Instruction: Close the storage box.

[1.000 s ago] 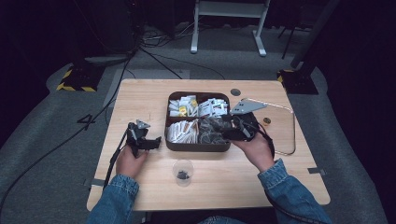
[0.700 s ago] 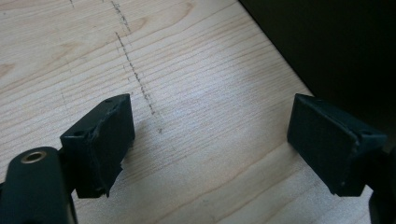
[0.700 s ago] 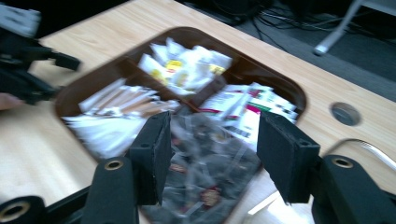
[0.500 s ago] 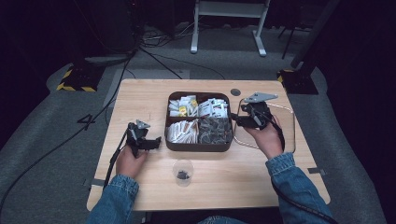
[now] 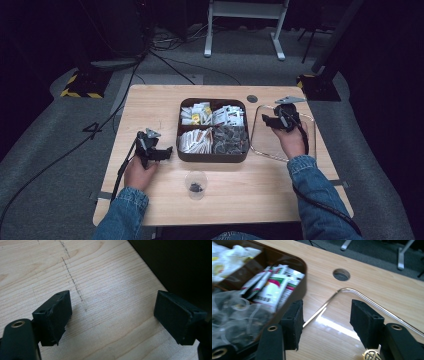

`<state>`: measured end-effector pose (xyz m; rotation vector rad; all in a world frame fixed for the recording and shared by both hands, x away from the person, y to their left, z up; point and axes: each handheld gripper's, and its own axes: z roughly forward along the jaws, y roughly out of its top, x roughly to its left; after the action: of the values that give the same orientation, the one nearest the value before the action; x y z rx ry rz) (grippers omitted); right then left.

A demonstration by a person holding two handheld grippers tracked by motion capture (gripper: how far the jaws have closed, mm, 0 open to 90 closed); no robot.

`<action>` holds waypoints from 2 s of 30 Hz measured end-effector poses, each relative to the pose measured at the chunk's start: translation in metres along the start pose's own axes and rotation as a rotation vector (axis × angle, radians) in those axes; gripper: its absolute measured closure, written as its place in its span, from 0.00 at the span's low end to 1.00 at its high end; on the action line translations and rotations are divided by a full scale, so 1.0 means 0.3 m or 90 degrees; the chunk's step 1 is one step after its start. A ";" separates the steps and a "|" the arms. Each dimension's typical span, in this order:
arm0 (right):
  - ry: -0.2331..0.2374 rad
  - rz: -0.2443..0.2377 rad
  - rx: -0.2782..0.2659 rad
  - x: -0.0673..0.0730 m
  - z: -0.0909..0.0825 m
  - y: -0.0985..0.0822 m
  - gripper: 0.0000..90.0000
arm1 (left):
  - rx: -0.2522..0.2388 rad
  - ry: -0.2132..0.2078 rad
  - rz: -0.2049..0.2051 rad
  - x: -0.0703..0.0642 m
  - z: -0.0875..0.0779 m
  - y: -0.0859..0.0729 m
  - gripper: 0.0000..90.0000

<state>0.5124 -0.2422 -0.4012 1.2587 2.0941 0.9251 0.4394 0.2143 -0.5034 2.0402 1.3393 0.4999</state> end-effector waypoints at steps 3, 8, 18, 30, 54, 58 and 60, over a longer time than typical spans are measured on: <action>0.001 0.032 0.011 -0.042 0.024 -0.018 0.49 | -0.001 0.000 0.001 0.000 0.000 0.000 0.17; -0.003 0.062 0.037 -0.090 0.051 -0.045 0.48 | -0.001 0.000 0.001 0.000 0.000 0.000 0.17; -0.049 0.093 0.091 -0.175 0.090 -0.123 0.47 | 0.000 0.000 0.000 0.000 0.000 0.000 0.17; -0.047 0.124 0.138 -0.207 0.138 -0.195 0.46 | -0.001 0.000 0.000 0.000 0.000 0.000 0.17; -0.038 0.118 0.155 -0.220 0.154 -0.228 0.64 | -0.001 0.000 0.001 0.000 0.000 0.000 0.17; -0.036 0.111 0.148 -0.222 0.154 -0.233 0.64 | -0.001 0.000 0.000 0.000 0.000 0.000 0.17; -0.039 0.103 0.150 -0.219 0.154 -0.231 0.64 | -0.001 0.000 0.001 0.000 0.000 0.000 0.17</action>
<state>0.5365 -0.3112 -0.4781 1.5759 2.1243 0.7113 0.4394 0.2143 -0.5034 2.0401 1.3381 0.5011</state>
